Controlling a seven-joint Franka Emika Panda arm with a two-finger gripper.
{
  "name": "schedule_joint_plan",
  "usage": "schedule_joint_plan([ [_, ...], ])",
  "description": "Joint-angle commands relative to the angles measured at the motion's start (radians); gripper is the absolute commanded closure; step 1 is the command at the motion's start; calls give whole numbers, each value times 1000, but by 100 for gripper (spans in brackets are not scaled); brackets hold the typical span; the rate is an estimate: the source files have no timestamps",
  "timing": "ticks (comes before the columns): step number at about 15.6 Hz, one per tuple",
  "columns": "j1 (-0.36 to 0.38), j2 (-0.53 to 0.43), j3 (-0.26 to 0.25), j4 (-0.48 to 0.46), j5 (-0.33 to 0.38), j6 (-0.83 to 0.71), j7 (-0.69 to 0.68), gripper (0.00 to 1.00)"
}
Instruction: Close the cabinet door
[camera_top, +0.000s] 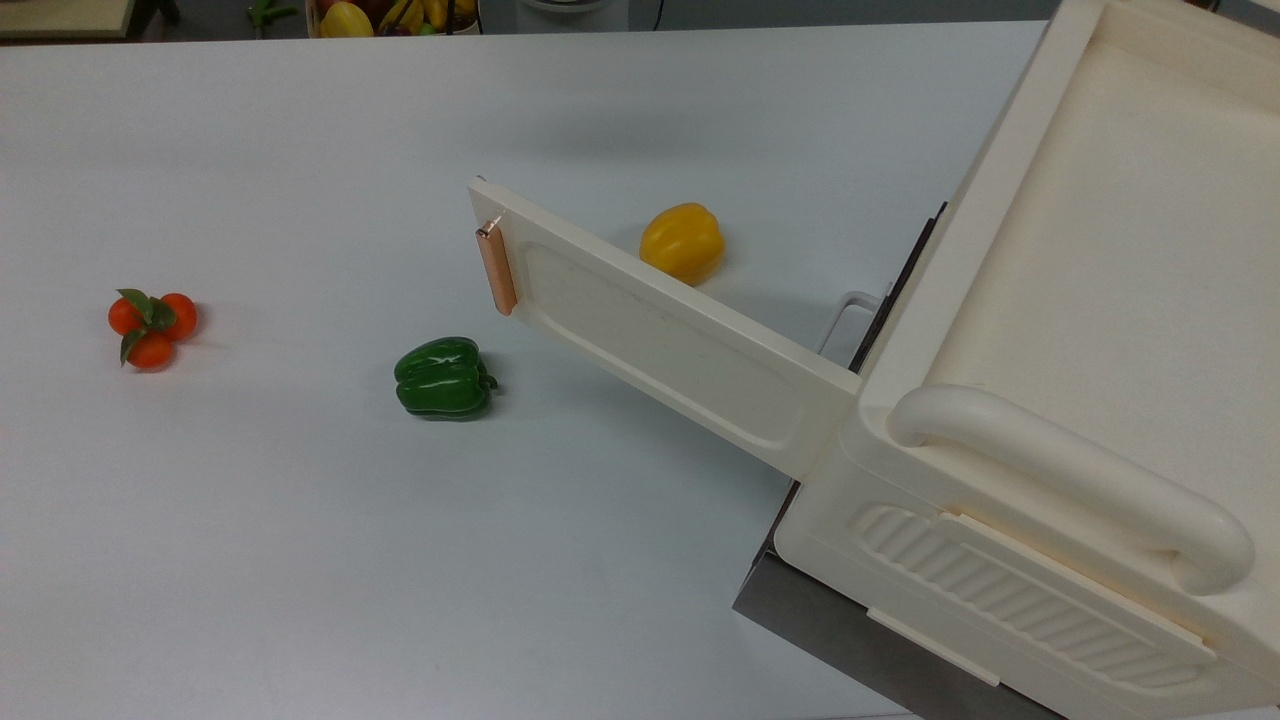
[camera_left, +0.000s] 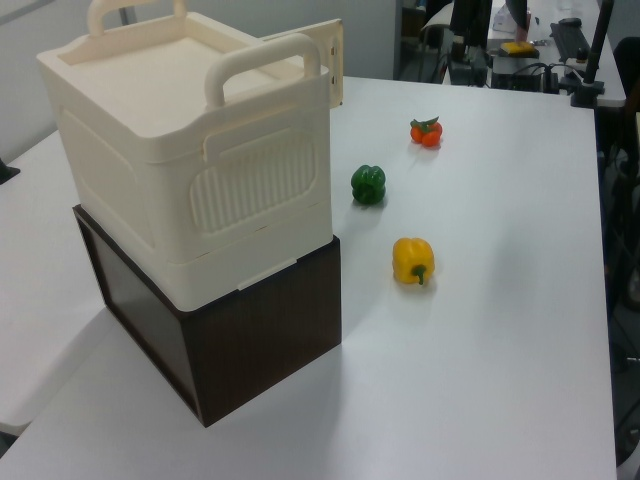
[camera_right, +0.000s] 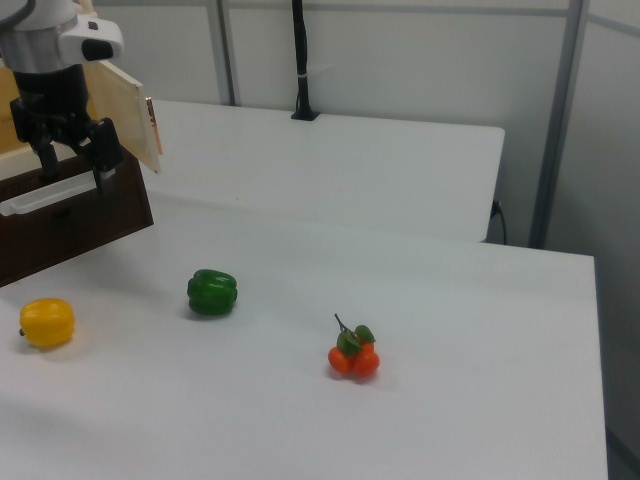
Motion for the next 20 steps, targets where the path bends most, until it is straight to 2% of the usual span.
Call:
schedule_joint_plan([
  [1,12,-8,-15,-23,-3,78,-1,0],
  [7,14,1,-15,-21,-1,82,-6,0],
  [8,14,2,-15,-21,-1,82,-6,4],
  [9,14,4,-15,-21,-1,82,-10,16],
  [10,14,5,-15,-21,-1,82,-18,22],
  [12,11,7,-15,-21,5,85,-24,55],
  [13,11,5,-15,-23,5,97,-24,65],
  [14,11,4,-15,-26,5,105,-24,70],
  [15,11,4,-15,-29,5,109,-26,83],
  [18,11,8,-15,-29,8,131,-23,100],
  [20,9,13,-17,-41,20,175,-23,100],
])
